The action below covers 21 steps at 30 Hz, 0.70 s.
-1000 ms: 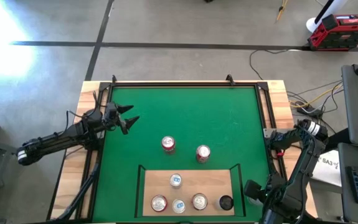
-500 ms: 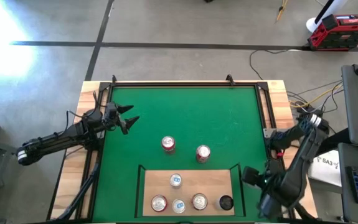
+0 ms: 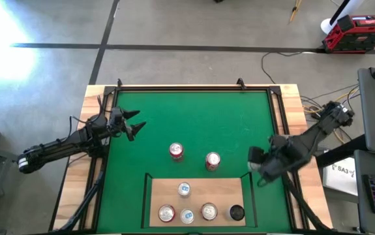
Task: Place canned beverage on shelf
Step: Put the white soda can aligned with the other white soda can on the shelf
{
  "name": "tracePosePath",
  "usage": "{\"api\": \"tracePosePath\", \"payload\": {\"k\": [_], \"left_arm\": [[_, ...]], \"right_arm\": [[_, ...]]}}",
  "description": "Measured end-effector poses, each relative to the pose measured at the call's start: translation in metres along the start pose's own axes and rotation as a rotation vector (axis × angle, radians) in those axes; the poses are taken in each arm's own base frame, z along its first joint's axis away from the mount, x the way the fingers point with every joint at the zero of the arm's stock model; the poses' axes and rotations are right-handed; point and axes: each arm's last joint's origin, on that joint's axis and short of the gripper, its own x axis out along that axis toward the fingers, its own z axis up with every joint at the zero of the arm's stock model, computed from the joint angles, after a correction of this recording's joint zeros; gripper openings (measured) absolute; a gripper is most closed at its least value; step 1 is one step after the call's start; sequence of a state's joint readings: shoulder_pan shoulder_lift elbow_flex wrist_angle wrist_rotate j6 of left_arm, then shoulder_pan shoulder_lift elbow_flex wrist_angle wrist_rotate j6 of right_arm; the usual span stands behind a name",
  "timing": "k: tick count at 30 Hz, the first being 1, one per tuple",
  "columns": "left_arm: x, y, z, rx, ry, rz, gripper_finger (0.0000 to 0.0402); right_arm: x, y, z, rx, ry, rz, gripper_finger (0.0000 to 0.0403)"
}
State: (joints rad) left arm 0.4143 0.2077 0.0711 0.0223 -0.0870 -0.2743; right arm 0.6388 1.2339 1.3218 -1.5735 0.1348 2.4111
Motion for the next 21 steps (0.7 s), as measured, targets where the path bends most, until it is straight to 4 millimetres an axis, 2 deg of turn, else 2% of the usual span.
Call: {"api": "tracePosePath", "payload": {"k": [3,6,16,21], "left_arm": [[0.000,0.000,0.000,0.000,0.000,0.000,0.0369],[0.000,0.000,0.000,0.000,0.000,0.000,0.0369],[0.000,0.000,0.000,0.000,0.000,0.000,0.0369],[0.000,0.000,0.000,0.000,0.000,0.000,0.0369]], "right_arm": [[0.003,0.008,0.017,-0.042,-0.021,0.006,0.0256],[0.005,0.022,0.025,-0.139,-0.032,-0.009,0.0257],[0.007,0.089,0.030,-0.599,-0.036,-0.015,0.0258],[0.013,0.110,0.030,-0.697,-0.026,-0.015,0.0258]]}}
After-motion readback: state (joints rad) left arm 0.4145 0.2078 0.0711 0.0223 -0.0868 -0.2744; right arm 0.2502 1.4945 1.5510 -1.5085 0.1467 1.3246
